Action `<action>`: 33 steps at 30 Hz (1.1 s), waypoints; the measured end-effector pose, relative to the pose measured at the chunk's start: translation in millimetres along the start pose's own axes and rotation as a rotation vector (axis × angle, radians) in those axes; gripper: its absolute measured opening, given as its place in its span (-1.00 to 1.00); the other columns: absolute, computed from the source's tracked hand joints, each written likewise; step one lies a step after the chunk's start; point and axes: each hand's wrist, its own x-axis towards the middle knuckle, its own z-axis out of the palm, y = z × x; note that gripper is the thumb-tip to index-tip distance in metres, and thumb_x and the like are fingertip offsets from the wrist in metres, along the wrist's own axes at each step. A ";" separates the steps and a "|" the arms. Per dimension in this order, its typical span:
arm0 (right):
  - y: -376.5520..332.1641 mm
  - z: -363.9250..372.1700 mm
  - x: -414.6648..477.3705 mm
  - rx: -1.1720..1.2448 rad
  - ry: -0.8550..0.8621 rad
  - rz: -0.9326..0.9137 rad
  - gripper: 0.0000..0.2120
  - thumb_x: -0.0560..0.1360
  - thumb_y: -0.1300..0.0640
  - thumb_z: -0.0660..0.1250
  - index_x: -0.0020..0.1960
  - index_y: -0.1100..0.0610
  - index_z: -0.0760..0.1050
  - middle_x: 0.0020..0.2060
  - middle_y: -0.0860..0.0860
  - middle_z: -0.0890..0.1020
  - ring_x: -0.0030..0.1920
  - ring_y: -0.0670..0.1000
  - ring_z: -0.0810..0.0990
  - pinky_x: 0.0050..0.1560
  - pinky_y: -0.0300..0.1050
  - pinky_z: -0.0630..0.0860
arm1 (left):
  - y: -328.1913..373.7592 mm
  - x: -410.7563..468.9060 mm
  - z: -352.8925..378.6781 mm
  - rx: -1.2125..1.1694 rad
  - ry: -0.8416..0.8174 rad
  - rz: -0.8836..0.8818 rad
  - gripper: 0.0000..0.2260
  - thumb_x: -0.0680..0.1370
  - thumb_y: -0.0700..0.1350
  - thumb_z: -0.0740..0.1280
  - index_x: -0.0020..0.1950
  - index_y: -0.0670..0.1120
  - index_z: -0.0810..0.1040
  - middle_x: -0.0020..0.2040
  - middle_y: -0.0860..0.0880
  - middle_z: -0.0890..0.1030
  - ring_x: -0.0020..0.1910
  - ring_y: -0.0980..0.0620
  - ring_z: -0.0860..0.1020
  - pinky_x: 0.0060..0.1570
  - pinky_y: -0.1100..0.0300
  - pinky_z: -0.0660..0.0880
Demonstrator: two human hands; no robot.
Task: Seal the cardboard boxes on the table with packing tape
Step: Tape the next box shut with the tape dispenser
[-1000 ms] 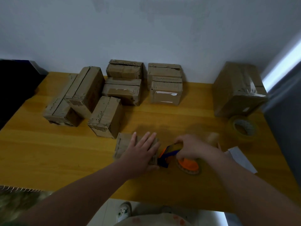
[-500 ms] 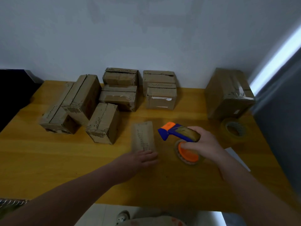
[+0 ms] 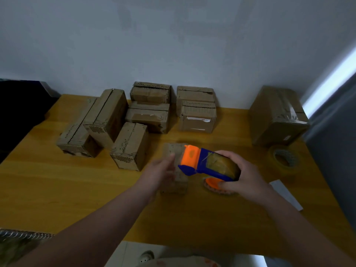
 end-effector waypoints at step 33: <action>4.7 -34.0 -0.7 -0.461 -0.224 -0.092 -0.36 0.28 0.12 0.60 0.12 -0.38 0.36 0.06 -0.25 0.55 0.10 -0.27 0.51 0.03 -0.16 0.54 | -57.1 -3.3 -26.8 0.149 0.410 0.052 -0.75 0.54 -0.08 0.39 -0.28 -0.18 0.57 -0.39 -0.05 0.54 -0.39 0.01 0.46 -0.37 0.15 0.40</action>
